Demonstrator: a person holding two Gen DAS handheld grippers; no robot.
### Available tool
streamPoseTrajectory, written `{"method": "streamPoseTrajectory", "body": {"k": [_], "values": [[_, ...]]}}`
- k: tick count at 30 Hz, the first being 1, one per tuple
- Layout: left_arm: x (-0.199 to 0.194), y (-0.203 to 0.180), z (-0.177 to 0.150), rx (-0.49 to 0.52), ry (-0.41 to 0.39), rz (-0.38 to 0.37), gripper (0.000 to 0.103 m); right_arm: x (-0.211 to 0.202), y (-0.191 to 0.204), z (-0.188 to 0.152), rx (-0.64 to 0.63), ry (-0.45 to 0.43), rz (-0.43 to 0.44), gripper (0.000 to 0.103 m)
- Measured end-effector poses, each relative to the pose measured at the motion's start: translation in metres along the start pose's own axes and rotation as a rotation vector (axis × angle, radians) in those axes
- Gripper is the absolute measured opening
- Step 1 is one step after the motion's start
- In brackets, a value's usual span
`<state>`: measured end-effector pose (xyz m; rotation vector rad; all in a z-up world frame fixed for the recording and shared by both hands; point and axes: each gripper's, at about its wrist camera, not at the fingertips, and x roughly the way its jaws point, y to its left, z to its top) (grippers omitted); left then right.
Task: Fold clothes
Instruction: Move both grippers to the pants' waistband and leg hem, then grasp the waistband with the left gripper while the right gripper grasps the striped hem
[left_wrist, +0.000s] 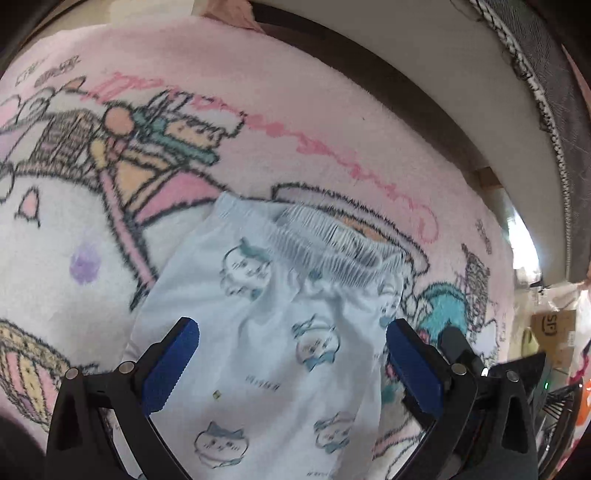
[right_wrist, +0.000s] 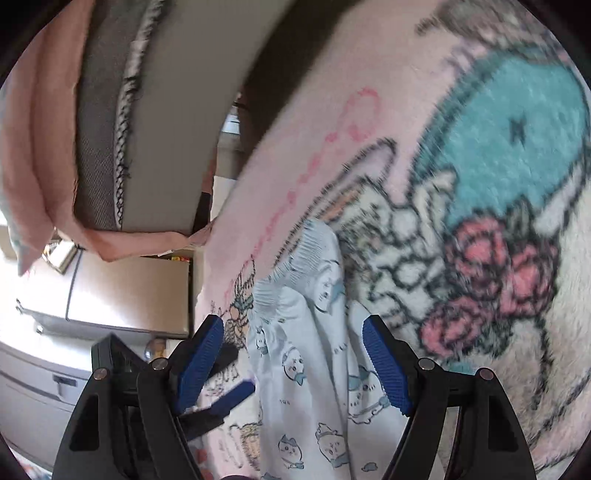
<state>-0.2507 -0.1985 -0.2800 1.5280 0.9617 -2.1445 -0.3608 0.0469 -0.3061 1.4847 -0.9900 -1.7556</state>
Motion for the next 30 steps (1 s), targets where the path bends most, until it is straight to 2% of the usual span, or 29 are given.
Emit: {"method": "streamPoseTrajectory", "body": {"k": [4, 7, 9, 13, 15, 16, 22, 24, 26, 30], "values": [[0.018, -0.011, 0.002, 0.006, 0.069, 0.182, 0.103, 0.000, -0.003, 0.004, 0.002, -0.008, -0.022, 0.078], [0.025, -0.005, 0.002, -0.087, 0.095, 0.227, 0.103, 0.004, 0.001, 0.004, -0.014, 0.001, -0.026, 0.078], [0.030, -0.003, 0.004, -0.124, 0.107, 0.237, 0.103, 0.007, 0.002, 0.005, -0.009, 0.005, -0.003, 0.077], [0.037, -0.008, 0.009, -0.125, 0.118, 0.264, 0.103, 0.009, -0.003, 0.008, 0.015, 0.029, 0.060, 0.075], [0.040, -0.008, 0.013, -0.161, 0.137, 0.233, 0.103, 0.005, -0.003, 0.010, 0.008, 0.030, 0.050, 0.074], [0.042, -0.009, 0.016, -0.170, 0.149, 0.235, 0.103, 0.003, -0.003, 0.010, -0.001, 0.039, 0.037, 0.070], [0.060, -0.020, 0.028, -0.116, 0.257, 0.312, 0.103, -0.012, 0.007, -0.002, -0.061, 0.158, 0.026, 0.068], [0.062, -0.023, 0.031, -0.112, 0.285, 0.319, 0.103, -0.015, 0.010, -0.008, -0.081, 0.198, -0.012, 0.068], [0.062, -0.024, 0.034, -0.112, 0.318, 0.307, 0.103, -0.016, 0.006, -0.014, -0.063, 0.217, -0.008, 0.068], [0.053, -0.023, 0.037, -0.111, 0.341, 0.241, 0.102, -0.010, -0.009, -0.027, 0.035, 0.233, 0.074, 0.068]]}}
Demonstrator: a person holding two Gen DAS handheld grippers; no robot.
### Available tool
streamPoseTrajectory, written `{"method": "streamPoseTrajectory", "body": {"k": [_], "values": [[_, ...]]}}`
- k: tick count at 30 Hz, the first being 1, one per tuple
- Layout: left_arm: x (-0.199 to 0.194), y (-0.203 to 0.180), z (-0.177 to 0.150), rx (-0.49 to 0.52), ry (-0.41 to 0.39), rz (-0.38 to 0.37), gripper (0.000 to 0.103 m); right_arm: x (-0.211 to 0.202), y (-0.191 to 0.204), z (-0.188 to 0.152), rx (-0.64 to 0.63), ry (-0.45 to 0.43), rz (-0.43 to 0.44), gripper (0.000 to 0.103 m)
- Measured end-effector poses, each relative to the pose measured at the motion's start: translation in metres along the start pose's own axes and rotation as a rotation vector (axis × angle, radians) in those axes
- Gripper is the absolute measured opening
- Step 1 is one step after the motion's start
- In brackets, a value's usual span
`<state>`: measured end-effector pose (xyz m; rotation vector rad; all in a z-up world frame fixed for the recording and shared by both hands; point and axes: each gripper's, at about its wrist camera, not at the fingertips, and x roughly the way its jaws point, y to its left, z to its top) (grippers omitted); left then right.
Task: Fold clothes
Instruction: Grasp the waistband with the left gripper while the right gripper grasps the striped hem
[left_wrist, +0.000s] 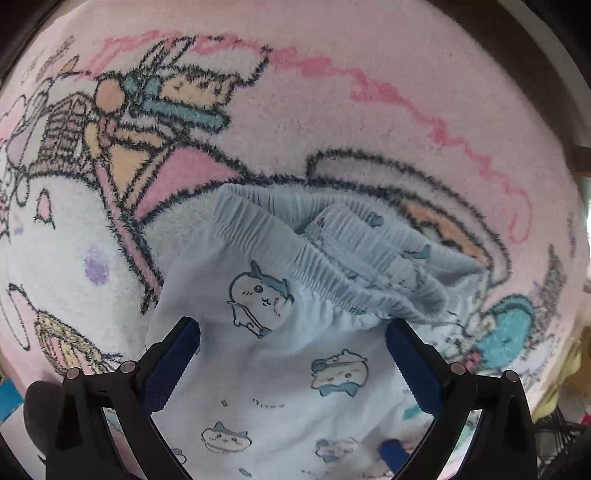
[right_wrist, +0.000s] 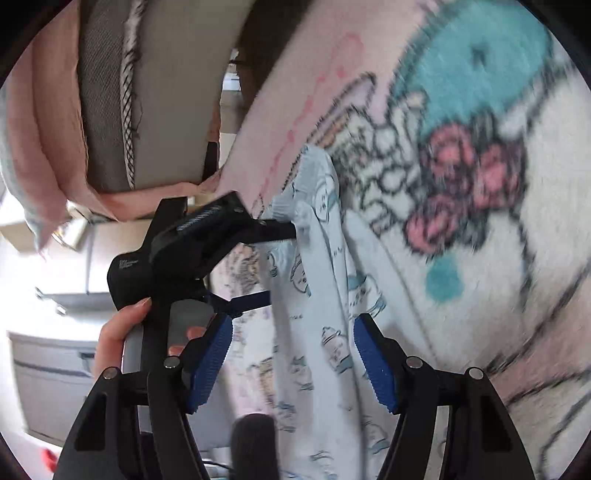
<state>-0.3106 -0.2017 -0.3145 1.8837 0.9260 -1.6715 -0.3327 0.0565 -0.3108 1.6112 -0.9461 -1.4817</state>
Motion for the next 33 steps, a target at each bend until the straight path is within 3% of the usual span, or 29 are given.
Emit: {"method": "streamPoseTrajectory", "body": {"k": [1, 5, 7, 10, 15, 21, 25, 29, 33], "values": [[-0.002, 0.001, 0.000, -0.003, 0.006, -0.035, 0.102, 0.002, -0.002, -0.003, 0.010, 0.003, 0.011, 0.068], [-0.006, 0.009, -0.003, -0.061, 0.067, -0.290, 0.103, 0.011, 0.000, -0.011, 0.013, 0.025, 0.023, 0.068], [-0.005, 0.007, -0.005, -0.062, 0.098, -0.350, 0.103, 0.016, 0.002, -0.014, 0.013, 0.035, 0.024, 0.068], [0.001, -0.001, -0.002, -0.048, 0.121, -0.344, 0.103, 0.021, 0.004, -0.020, 0.017, 0.041, 0.028, 0.068], [0.010, -0.028, -0.012, -0.086, 0.143, -0.267, 0.103, 0.017, -0.002, -0.027, 0.040, 0.034, 0.072, 0.068], [0.014, -0.039, -0.009, -0.138, 0.146, -0.264, 0.102, 0.028, 0.004, -0.026, 0.015, 0.068, 0.007, 0.068], [0.005, -0.042, -0.003, -0.133, 0.149, -0.255, 0.090, 0.024, -0.007, -0.023, 0.037, 0.069, 0.006, 0.068], [-0.002, -0.049, 0.002, -0.106, 0.139, -0.245, 0.090, 0.028, -0.005, -0.023, 0.026, 0.074, 0.011, 0.068], [-0.007, -0.069, 0.005, -0.079, 0.116, -0.180, 0.090, 0.034, -0.001, -0.023, 0.008, 0.091, -0.011, 0.068]]}}
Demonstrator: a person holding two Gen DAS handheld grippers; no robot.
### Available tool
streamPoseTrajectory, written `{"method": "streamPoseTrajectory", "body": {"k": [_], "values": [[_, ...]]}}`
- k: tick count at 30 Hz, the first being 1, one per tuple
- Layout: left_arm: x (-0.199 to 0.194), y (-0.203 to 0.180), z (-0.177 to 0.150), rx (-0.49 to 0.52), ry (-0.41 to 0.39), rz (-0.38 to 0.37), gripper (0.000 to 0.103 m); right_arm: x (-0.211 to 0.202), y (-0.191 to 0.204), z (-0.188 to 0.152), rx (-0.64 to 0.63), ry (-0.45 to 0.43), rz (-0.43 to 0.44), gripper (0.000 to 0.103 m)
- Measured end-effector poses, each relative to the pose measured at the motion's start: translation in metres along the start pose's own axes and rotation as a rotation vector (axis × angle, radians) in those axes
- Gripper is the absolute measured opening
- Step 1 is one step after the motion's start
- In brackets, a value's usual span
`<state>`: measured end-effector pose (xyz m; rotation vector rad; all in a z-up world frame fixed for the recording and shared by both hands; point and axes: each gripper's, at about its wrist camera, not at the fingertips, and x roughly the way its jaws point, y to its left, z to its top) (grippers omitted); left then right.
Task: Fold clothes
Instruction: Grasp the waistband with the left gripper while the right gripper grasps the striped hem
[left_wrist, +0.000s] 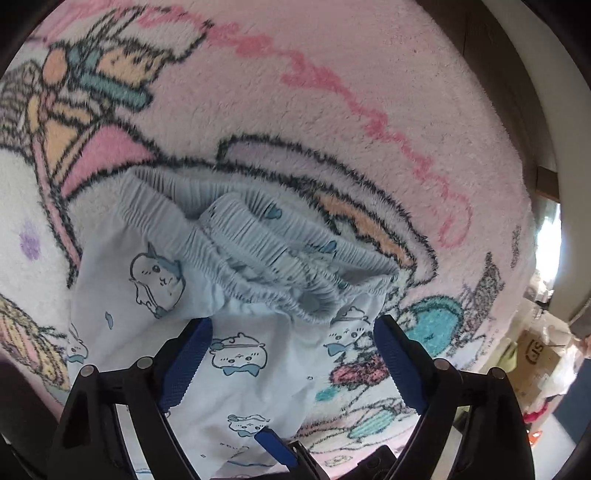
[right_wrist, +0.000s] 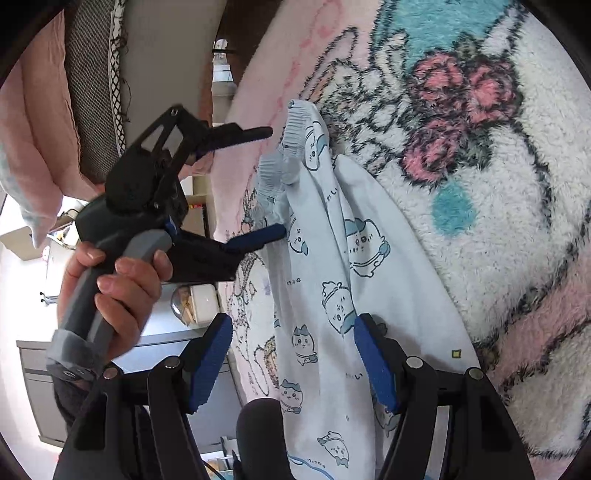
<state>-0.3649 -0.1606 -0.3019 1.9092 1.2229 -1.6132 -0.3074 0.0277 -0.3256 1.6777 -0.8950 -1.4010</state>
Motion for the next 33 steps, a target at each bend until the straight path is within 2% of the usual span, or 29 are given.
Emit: {"method": "streamPoseTrajectory", "body": {"k": [3, 6, 8, 9, 10, 11, 18, 24, 29, 33], "values": [[-0.001, -0.023, 0.001, 0.061, -0.036, 0.083, 0.090, 0.003, 0.000, 0.000, 0.003, 0.003, -0.022, 0.068], [0.003, -0.041, 0.001, 0.102, -0.052, 0.138, 0.088, 0.001, 0.000, -0.002, 0.003, 0.006, 0.003, 0.068], [0.008, -0.050, 0.000, 0.122, -0.063, 0.189, 0.072, -0.002, -0.001, -0.002, 0.002, 0.006, 0.019, 0.068], [0.011, -0.053, -0.001, 0.131, -0.068, 0.213, 0.068, -0.001, -0.001, -0.002, 0.005, 0.006, 0.018, 0.068], [0.013, -0.055, -0.002, 0.134, -0.068, 0.217, 0.059, 0.000, -0.001, -0.002, 0.007, 0.007, 0.017, 0.068], [0.015, -0.055, -0.002, 0.135, -0.067, 0.215, 0.054, 0.000, -0.001, -0.002, 0.010, 0.008, 0.016, 0.068], [0.015, -0.061, -0.002, 0.135, -0.066, 0.176, 0.051, -0.010, -0.001, -0.003, 0.013, 0.026, 0.007, 0.068], [0.010, -0.060, -0.005, 0.142, -0.063, 0.159, 0.030, -0.018, -0.007, -0.003, 0.022, 0.027, 0.000, 0.068], [-0.009, -0.029, -0.010, 0.149, -0.075, 0.145, 0.023, -0.027, -0.012, -0.002, 0.019, 0.042, 0.002, 0.068], [-0.014, -0.020, -0.016, 0.159, -0.083, 0.122, 0.018, -0.029, -0.013, -0.002, 0.024, 0.042, -0.002, 0.068]]}}
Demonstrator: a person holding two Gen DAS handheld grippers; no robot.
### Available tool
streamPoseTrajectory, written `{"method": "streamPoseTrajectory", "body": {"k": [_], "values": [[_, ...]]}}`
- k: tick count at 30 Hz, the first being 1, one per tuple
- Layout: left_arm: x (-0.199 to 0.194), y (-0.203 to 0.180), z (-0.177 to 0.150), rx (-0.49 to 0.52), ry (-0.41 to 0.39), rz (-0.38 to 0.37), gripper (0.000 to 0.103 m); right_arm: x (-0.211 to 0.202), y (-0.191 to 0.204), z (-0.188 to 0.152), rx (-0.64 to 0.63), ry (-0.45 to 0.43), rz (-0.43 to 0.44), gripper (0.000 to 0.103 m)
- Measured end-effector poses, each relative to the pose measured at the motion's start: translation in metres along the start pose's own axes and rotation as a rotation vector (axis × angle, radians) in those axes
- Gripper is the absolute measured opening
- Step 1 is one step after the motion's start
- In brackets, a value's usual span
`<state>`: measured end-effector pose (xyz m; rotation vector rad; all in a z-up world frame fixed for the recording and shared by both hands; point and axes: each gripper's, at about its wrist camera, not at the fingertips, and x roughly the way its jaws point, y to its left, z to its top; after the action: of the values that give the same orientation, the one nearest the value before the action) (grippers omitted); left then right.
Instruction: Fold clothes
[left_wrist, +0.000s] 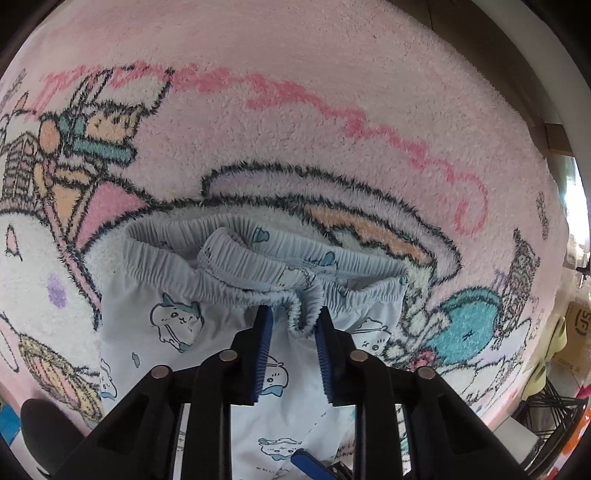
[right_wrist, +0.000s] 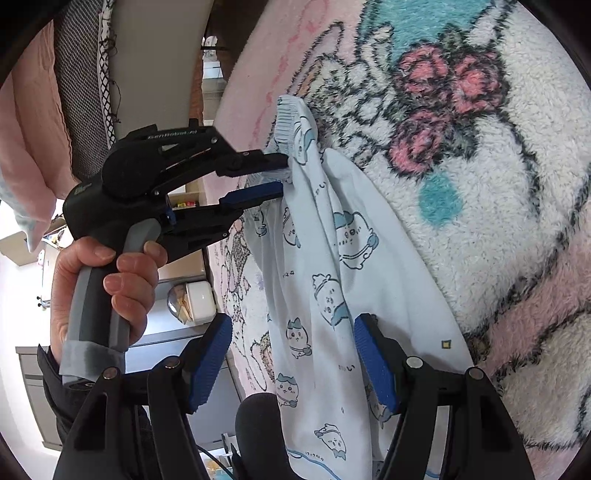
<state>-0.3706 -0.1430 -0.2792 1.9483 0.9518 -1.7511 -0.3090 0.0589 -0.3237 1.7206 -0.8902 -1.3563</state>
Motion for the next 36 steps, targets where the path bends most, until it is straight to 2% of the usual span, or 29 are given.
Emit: {"method": "streamPoseTrajectory", "body": {"k": [4, 8, 15, 17, 20, 28, 30, 36], "values": [[-0.009, 0.019, -0.006, -0.003, 0.003, -0.059, 0.012, -0.004, 0.000, -0.001, 0.004, -0.003, -0.007, 0.068], [-0.019, 0.024, -0.012, 0.008, -0.001, -0.085, 0.012, -0.008, 0.003, -0.010, -0.005, 0.010, -0.029, 0.068], [-0.033, 0.035, -0.017, 0.011, -0.011, -0.139, 0.011, -0.014, 0.011, -0.052, -0.045, 0.055, -0.097, 0.068], [-0.037, 0.035, -0.017, 0.006, -0.009, -0.156, 0.011, -0.017, 0.008, -0.063, -0.040, 0.061, -0.145, 0.068], [-0.039, 0.045, -0.012, 0.003, -0.005, -0.169, 0.011, -0.018, 0.003, -0.078, -0.022, 0.081, -0.161, 0.068], [-0.057, 0.054, -0.015, 0.013, 0.007, -0.185, 0.011, 0.003, -0.005, -0.114, -0.008, 0.146, -0.255, 0.068], [-0.055, 0.052, -0.014, 0.015, 0.008, -0.185, 0.011, 0.005, -0.006, -0.120, -0.003, 0.151, -0.260, 0.065], [-0.052, 0.052, -0.017, 0.018, 0.014, -0.187, 0.011, 0.008, -0.007, -0.138, -0.010, 0.167, -0.304, 0.036]]}}
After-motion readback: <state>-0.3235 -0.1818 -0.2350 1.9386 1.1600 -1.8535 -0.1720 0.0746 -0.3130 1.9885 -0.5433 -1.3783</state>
